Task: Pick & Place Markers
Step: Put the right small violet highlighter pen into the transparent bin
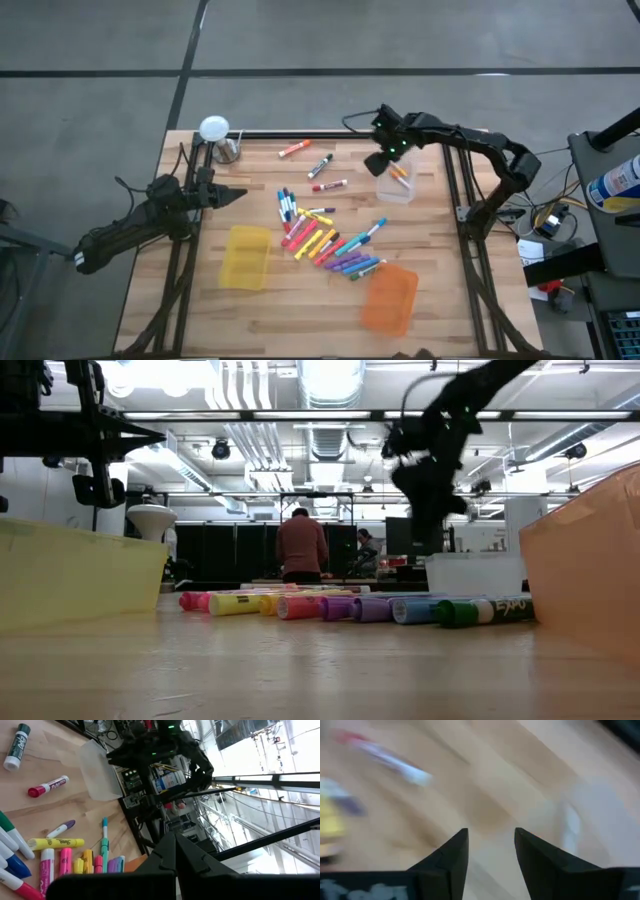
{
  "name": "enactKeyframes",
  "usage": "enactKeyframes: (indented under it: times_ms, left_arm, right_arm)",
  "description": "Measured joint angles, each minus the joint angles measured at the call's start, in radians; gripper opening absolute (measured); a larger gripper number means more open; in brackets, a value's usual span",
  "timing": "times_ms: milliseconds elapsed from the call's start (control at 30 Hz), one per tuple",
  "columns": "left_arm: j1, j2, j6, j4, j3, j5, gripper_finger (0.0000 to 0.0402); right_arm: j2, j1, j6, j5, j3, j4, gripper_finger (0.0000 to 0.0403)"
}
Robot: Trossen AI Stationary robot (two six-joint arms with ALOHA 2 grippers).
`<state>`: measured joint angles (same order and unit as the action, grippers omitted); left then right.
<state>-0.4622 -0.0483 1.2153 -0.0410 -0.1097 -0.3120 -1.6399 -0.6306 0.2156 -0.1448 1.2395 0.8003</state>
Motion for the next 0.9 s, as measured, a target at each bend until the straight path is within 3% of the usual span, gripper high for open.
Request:
enactKeyframes:
  times_ms: [133, 433, 533, 633, 900]
  left_arm:
    - [0.000, 0.000, -0.006, 0.000, 0.000, 0.000, 0.0000]
    - [0.000, 0.000, -0.007, 0.000, 0.000, 0.000, 0.0000]
    - [0.000, 0.000, -0.007, 0.000, 0.000, 0.000, 0.0000]
    - [0.000, -0.001, -0.008, 0.000, 0.000, 0.000, 0.0000]
    - [0.000, -0.003, -0.008, -0.003, 0.000, 0.001, 0.0000]
  right_arm:
    - [0.000, 0.083, -0.141, -0.081, 0.084, -0.086, 0.0147]
    - [0.001, 0.303, -0.224, -0.083, 0.129, -0.363, 0.0128]
    - [-0.016, 0.363, -0.215, -0.015, 0.127, -0.434, 0.0128]
    - [-0.056, 0.388, -0.198, 0.033, 0.129, -0.415, 0.0136]
    - [-0.202, 0.440, -0.304, 0.034, 0.130, -0.411, 0.0170]
